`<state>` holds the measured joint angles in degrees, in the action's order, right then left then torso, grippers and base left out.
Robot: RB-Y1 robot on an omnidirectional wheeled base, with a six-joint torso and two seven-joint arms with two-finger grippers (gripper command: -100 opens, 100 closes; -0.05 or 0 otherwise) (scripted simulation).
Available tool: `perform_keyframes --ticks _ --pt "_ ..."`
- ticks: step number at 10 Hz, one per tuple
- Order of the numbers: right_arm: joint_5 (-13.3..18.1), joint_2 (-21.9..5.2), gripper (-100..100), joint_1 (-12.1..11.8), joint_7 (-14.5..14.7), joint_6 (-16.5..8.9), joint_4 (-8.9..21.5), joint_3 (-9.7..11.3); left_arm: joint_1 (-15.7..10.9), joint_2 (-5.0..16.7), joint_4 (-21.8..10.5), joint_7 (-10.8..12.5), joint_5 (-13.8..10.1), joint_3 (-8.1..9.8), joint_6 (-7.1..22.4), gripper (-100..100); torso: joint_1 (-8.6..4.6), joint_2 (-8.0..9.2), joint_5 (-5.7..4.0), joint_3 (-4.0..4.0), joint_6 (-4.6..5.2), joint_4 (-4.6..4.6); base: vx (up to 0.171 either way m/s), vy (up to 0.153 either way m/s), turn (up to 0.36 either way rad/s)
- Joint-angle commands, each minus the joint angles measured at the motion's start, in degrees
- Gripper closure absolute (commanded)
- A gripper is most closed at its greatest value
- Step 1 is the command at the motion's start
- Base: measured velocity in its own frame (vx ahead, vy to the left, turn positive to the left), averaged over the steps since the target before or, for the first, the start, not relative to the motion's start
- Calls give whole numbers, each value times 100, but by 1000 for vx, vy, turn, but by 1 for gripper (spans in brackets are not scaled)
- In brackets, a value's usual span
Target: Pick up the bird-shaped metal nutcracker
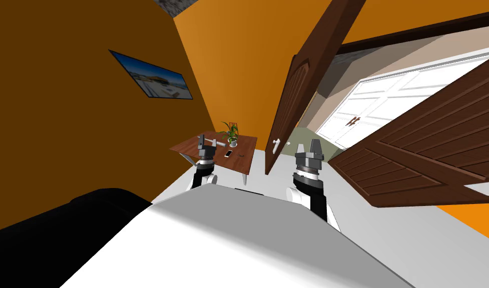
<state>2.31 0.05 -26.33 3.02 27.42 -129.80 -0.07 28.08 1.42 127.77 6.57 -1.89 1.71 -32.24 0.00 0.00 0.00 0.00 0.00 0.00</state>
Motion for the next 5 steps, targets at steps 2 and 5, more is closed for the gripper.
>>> perform_keyframes --ticks 2,5 --pt "0 1 0 0 0 0 0 0 -246 278 -260 -73 -79 61 295 -100 -19 1 -3 0 0 0 -5 -99 46" --pt "0 2 0 0 0 0 0 1 -646 505 -698 -208 -194 164 748 -100 -59 -5 -13 -3 1 -1 1 -152 52"
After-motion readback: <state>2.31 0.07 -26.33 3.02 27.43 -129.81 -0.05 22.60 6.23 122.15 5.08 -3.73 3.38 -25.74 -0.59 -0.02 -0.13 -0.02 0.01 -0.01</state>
